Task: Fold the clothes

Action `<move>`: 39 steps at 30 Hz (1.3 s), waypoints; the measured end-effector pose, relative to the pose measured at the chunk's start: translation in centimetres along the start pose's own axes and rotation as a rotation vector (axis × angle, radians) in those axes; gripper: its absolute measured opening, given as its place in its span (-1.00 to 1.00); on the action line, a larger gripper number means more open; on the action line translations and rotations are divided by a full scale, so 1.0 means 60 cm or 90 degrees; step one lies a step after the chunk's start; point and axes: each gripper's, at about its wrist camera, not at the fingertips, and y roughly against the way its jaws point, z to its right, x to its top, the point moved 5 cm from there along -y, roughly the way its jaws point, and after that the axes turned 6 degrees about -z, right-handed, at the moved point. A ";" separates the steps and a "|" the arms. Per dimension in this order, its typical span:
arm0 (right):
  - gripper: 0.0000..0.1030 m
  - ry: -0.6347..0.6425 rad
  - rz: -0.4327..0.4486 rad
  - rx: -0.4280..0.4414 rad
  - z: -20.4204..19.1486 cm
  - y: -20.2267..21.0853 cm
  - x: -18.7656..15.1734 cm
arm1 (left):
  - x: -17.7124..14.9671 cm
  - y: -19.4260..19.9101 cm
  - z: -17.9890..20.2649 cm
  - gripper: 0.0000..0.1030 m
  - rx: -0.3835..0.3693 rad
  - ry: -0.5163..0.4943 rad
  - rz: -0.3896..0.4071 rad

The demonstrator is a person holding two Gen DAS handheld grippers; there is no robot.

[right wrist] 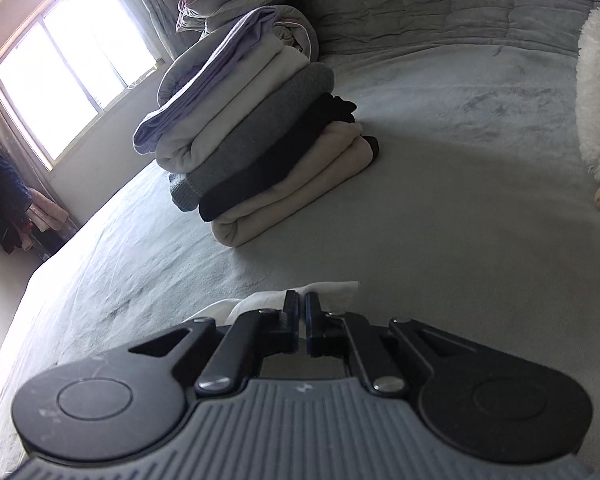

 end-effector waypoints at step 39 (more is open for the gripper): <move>-0.94 0.051 0.014 -0.042 0.033 0.004 0.040 | 0.113 -0.044 0.197 -0.99 -0.040 -0.135 0.018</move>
